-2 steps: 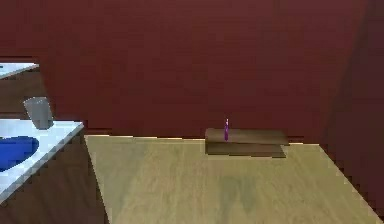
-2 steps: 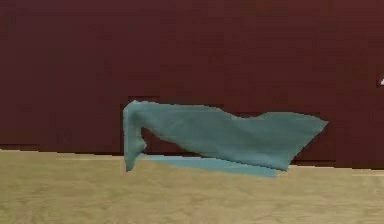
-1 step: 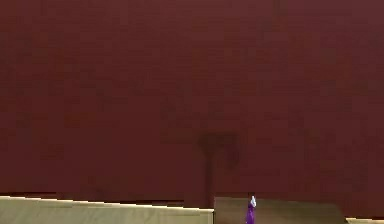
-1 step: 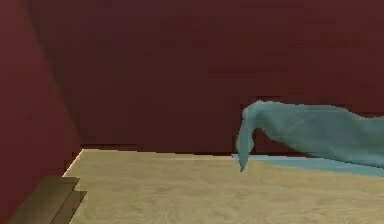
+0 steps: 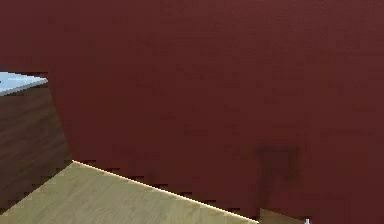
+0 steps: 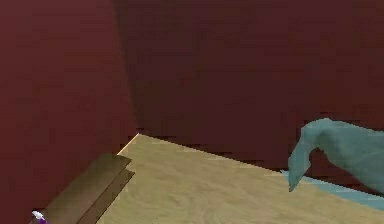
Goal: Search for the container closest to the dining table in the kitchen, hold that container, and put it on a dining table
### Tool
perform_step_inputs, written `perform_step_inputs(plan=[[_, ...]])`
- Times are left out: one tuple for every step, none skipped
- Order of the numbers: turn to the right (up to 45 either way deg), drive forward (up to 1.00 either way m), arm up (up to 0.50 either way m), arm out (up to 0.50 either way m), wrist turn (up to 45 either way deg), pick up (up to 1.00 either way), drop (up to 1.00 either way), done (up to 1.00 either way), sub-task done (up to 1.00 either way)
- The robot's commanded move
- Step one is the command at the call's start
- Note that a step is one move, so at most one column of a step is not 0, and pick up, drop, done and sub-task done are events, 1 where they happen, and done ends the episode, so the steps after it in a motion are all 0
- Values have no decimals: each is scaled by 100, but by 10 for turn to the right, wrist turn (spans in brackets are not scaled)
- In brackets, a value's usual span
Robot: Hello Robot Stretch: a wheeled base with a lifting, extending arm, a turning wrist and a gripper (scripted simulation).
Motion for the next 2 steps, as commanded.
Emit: perform_step_inputs(plan=[[0,5,0,0,0,0,0,0,0],[390,0,0,0,0,0,0,0,0]])
